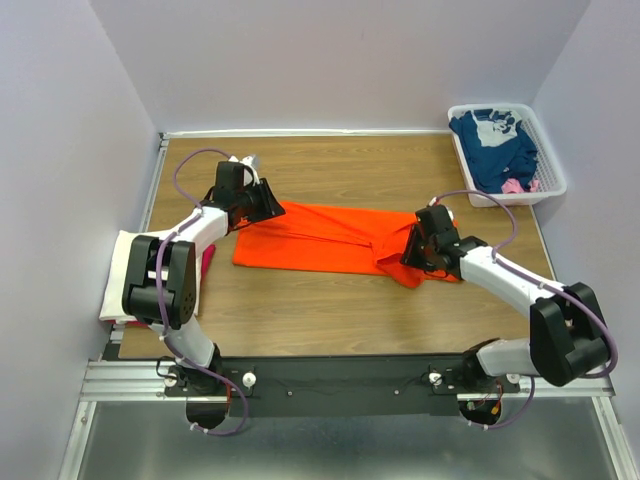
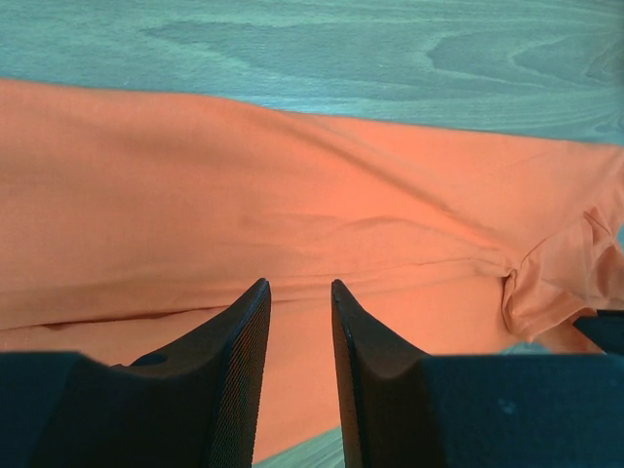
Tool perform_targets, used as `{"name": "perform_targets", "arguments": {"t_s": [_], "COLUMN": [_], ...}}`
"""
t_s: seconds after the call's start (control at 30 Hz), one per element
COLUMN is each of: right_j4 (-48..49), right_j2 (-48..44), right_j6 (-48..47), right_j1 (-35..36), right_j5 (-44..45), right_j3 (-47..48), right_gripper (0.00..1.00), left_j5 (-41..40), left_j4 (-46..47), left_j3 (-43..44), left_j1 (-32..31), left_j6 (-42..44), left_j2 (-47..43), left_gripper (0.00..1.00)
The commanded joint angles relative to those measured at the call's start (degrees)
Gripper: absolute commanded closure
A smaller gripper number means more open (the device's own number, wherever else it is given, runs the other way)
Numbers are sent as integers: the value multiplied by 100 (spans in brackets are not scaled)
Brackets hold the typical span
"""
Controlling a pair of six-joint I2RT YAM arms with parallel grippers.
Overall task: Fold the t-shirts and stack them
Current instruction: Fold the tshirt
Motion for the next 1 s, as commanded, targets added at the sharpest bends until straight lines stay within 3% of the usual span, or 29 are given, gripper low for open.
{"name": "perform_targets", "arguments": {"t_s": [0.0, 0.2, 0.4, 0.63, 0.97], "right_j4": [28, -7, -323, -315, -148], "right_j2": [-151, -344, -415, 401, 1044], "right_j6": [-106, -36, -26, -343, -317], "right_j1": [79, 167, -104, -1229, -1344], "right_j5": [-555, -451, 859, 728, 569], "right_j3": [-163, -278, 477, 944, 1076], "right_gripper": [56, 57, 57, 57, 57], "left_j5": [169, 186, 213, -68, -508], "left_j4": [-1, -1, -9, -97, 254], "left_j3": [54, 46, 63, -261, -1246], "left_j1": [-41, -50, -59, -68, -68], "left_j6": [65, 56, 56, -154, -690], "left_j2": [109, 135, 101, -242, -690], "left_gripper": [61, 61, 62, 65, 70]}}
